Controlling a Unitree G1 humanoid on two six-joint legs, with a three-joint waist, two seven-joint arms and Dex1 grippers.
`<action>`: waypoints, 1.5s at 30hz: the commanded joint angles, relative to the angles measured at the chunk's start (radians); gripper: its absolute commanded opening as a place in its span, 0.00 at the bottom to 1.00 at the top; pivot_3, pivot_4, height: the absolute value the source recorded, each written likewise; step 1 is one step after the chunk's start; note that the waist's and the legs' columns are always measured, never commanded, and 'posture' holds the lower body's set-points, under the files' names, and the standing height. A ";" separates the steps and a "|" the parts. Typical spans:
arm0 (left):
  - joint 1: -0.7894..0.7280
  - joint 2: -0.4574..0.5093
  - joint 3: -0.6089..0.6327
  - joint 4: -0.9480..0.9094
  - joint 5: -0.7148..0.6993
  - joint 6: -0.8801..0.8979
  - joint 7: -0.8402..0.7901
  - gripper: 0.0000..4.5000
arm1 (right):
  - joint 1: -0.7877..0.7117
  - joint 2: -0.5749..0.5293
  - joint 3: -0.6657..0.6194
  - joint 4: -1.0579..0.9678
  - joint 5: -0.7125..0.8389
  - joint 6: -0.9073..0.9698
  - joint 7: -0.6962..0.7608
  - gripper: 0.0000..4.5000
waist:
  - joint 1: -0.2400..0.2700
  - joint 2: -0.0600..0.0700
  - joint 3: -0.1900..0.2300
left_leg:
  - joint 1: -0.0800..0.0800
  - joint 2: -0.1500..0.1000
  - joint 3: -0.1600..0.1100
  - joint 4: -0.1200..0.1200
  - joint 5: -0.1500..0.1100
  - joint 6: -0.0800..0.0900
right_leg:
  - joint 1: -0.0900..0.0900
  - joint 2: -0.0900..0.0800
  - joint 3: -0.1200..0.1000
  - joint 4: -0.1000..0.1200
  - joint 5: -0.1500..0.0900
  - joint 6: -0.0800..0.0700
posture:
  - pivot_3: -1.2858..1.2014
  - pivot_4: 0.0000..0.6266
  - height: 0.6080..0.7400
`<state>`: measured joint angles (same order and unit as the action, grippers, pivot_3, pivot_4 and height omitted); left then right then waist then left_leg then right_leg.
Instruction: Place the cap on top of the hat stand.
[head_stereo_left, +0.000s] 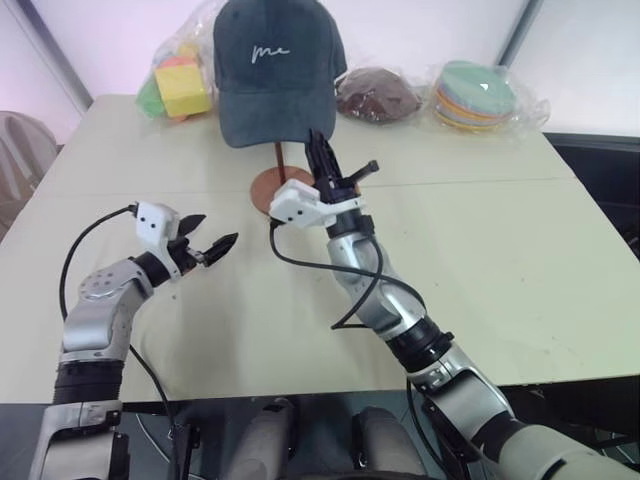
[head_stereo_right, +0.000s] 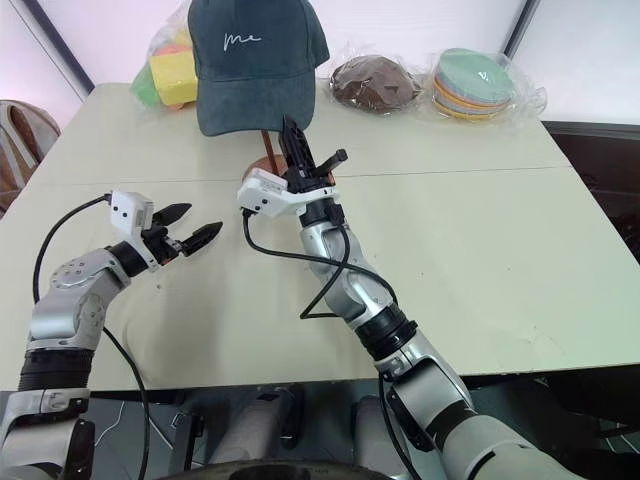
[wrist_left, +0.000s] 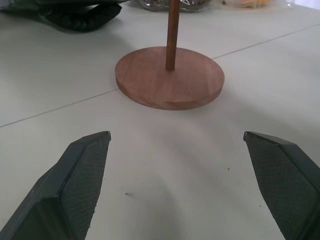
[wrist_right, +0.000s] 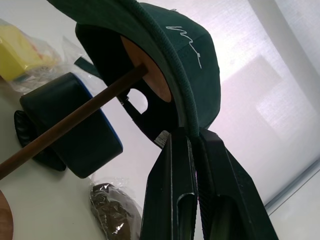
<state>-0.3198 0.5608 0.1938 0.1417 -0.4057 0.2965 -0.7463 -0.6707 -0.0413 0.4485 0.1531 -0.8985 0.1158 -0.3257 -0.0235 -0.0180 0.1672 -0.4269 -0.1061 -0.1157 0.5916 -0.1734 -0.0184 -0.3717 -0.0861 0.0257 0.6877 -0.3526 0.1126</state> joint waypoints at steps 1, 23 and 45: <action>-0.001 0.017 0.030 -0.032 -0.008 -0.005 0.001 1.00 | -0.004 0.001 0.003 -0.043 0.007 -0.030 -0.001 0.01 | 0.000 0.000 0.000 | 0.000 0.000 0.000 0.000 0.000 0.000 | 0.000 0.000 0.000 0.000 0.000 0.000 | 0.52 0.24 1.00; 0.001 0.030 0.024 -0.060 0.002 0.004 -0.004 1.00 | 0.036 -0.011 -0.008 -0.071 0.043 -0.051 0.048 0.79 | 0.001 0.000 0.000 | 0.000 0.000 0.000 0.000 0.000 0.000 | 0.000 0.000 0.000 0.000 0.000 0.000 | 0.52 0.24 1.00; -0.014 0.057 0.038 -0.052 -0.003 0.008 -0.015 1.00 | 0.169 -0.242 -0.076 -0.243 0.193 -0.118 0.439 1.00 | 0.004 0.000 0.000 | 0.000 0.000 0.000 0.000 0.000 0.000 | 0.001 0.000 0.000 0.000 0.000 0.000 | 0.52 0.24 1.00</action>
<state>-0.3132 0.5954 0.2054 0.1067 -0.4039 0.3076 -0.7578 -0.4826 -0.2745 0.4058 -0.0377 -0.7378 0.0125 0.0864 -0.0199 -0.0180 0.1672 -0.4269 -0.1060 -0.1158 0.5917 -0.1737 -0.0180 -0.3711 -0.0864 0.0255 0.6872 -0.3526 0.1126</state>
